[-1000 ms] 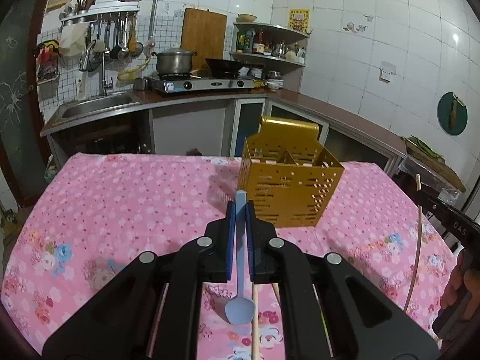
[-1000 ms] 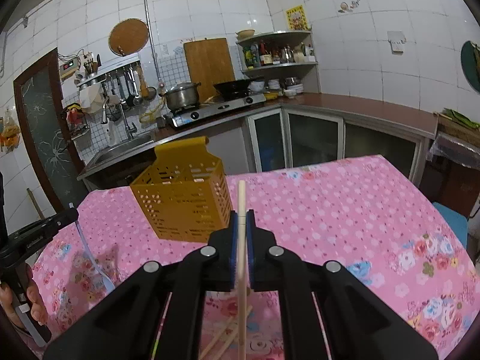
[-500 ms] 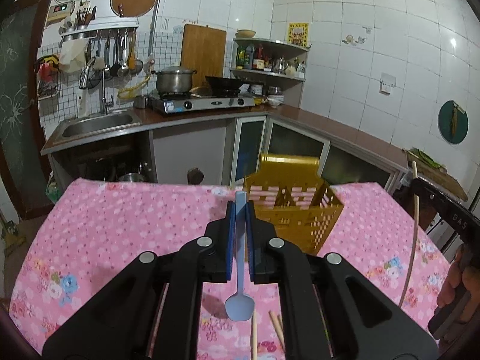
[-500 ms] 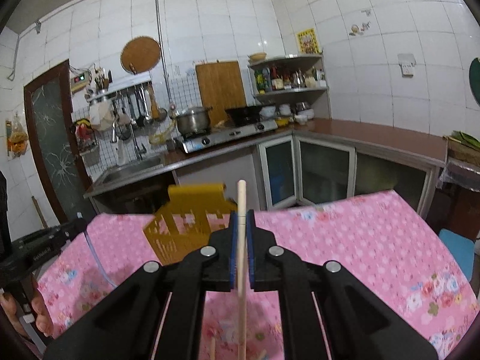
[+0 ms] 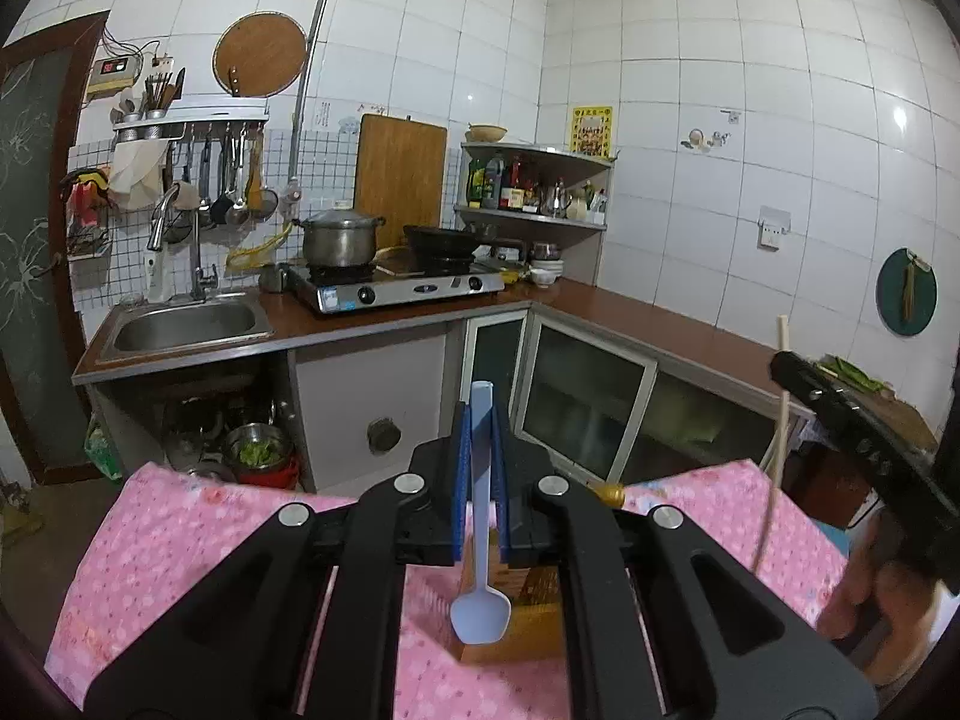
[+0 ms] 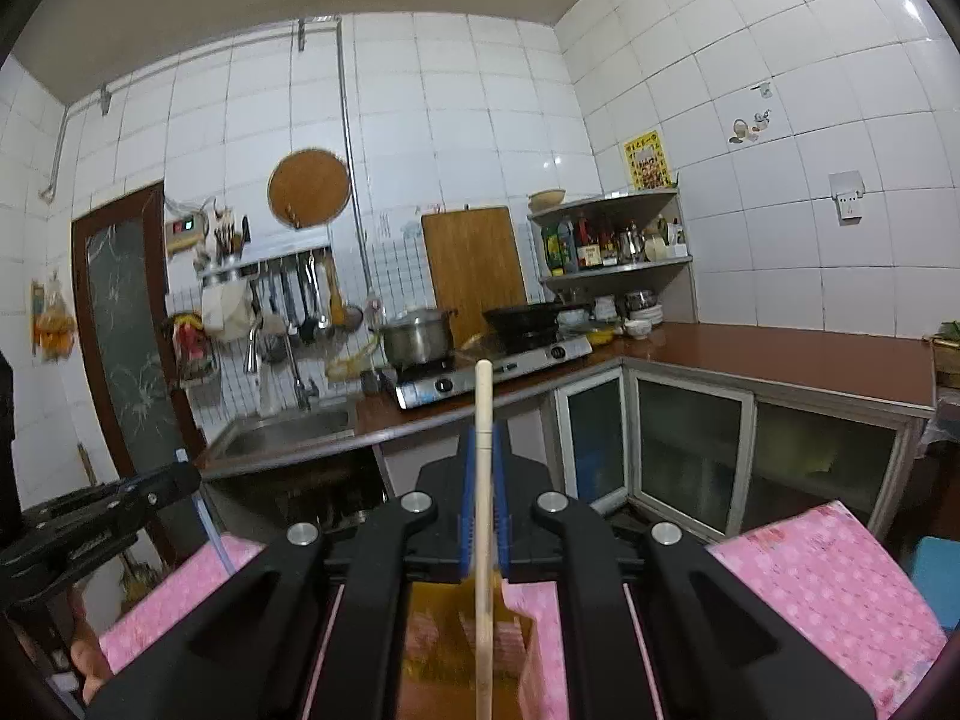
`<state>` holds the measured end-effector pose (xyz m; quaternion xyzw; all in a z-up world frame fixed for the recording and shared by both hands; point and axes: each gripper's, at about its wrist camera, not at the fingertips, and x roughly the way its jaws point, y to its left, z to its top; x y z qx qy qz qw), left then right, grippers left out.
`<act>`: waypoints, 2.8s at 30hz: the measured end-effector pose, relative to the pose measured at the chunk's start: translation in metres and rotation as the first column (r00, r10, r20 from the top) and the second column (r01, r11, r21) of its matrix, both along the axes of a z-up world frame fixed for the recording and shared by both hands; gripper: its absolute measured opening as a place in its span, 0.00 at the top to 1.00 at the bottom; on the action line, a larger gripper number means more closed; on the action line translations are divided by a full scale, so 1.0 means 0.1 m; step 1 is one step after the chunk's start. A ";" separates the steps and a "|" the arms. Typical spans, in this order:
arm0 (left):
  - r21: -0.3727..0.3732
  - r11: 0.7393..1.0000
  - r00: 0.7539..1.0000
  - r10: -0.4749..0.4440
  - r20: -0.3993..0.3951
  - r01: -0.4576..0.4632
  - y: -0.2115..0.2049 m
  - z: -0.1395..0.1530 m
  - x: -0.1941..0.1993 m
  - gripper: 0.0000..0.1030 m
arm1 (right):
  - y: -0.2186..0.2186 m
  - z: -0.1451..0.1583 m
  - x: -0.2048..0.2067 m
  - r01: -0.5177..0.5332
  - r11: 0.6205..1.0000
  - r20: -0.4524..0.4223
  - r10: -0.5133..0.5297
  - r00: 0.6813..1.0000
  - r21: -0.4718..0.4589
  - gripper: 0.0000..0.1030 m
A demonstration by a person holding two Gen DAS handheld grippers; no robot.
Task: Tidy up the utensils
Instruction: 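Lower the spatula into the yellow holder while the right tool inserts its chopstick, then open both, then withdraw both open tools from the holder back to the chopsticks on the table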
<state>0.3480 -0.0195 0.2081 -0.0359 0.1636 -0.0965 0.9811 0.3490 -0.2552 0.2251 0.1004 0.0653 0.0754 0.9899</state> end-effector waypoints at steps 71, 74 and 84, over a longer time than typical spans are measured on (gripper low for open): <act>0.040 0.999 0.982 0.044 -0.184 -0.037 0.13 -0.92 -0.08 0.14 | 0.02 -0.99 -0.24 0.004 0.992 -0.232 -0.033 0.972 -0.123 0.56; 0.023 0.999 0.972 0.037 -0.232 -0.033 0.23 -1.03 -0.23 0.09 | -0.04 -1.12 -0.39 0.014 0.993 -0.310 -0.049 0.950 -0.115 0.56; 0.053 0.998 0.926 0.037 -0.376 -0.018 0.32 -1.67 -0.56 0.08 | -0.17 -1.80 -0.80 0.071 0.992 -0.481 -0.114 0.869 -0.105 0.56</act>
